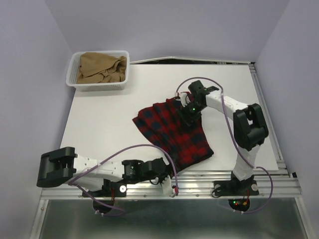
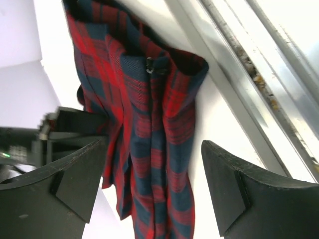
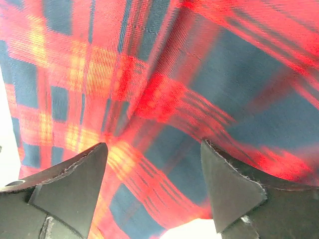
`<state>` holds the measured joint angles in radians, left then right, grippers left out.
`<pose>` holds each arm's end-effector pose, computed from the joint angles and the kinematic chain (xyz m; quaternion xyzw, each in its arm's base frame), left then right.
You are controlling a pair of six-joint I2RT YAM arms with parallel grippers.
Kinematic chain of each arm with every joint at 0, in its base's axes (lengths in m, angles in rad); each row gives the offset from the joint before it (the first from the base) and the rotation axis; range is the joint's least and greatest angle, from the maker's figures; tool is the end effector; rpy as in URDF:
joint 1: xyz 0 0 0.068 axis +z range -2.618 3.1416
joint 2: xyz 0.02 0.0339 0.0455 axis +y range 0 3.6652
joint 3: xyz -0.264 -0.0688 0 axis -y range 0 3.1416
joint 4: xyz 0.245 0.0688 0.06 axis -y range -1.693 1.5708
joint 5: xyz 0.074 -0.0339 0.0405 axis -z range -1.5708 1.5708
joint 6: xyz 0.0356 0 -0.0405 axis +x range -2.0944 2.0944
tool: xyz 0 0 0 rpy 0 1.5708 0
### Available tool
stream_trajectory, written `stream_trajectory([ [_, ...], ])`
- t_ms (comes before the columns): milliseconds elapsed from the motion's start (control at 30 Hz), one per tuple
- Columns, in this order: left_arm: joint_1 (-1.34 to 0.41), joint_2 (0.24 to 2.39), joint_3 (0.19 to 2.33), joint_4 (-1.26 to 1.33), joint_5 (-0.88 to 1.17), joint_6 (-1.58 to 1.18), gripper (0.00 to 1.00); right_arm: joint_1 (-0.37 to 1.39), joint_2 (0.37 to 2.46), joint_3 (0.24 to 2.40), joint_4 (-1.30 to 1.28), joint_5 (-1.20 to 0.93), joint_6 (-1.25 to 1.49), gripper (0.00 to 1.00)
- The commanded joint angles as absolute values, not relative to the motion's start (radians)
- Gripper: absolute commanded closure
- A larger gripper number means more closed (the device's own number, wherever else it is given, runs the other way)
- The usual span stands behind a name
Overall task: Fold and stack the skirts
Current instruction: Fold the skirt
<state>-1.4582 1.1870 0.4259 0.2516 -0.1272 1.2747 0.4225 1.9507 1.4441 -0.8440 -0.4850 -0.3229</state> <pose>0.0309 -0.2334 0.1794 0.8363 0.2062 0.0083 0.5080 0.3437 0.1727 0.1893 -0.3759 0.8890 0.2437 0.0946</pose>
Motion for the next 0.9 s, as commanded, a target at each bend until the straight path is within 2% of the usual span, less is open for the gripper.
stream_trajectory([
  [0,-1.485,1.196,0.406,0.483,-0.199,1.285,0.11,0.394,1.728,1.391,-0.698,-0.39,-0.44,0.18],
  [133,-1.522,1.342,0.475,0.506,-0.268,1.237,0.11,0.394,1.773,1.477,-0.762,-0.442,-0.462,0.19],
  [200,-1.534,1.399,0.506,0.511,-0.305,1.212,0.11,0.394,1.819,1.524,-0.799,-0.472,-0.46,0.22],
  [400,-1.563,1.499,0.502,0.597,-0.345,1.255,0.14,0.394,1.939,1.516,-0.782,-0.534,-0.497,0.29],
  [567,-1.6,1.545,0.492,0.692,-0.373,1.292,0.25,0.394,2.037,1.494,-0.767,-0.514,-0.517,0.36],
  [667,-1.615,1.578,0.502,0.715,-0.391,1.281,0.46,0.394,2.095,1.494,-0.759,-0.497,-0.502,0.38],
  [700,-1.617,1.585,0.509,0.721,-0.399,1.269,0.61,0.394,2.108,1.49,-0.759,-0.499,-0.494,0.38],
  [867,-1.617,1.583,0.518,0.701,-0.443,1.203,0.87,0.394,2.103,1.454,-0.758,-0.508,-0.486,0.39],
])
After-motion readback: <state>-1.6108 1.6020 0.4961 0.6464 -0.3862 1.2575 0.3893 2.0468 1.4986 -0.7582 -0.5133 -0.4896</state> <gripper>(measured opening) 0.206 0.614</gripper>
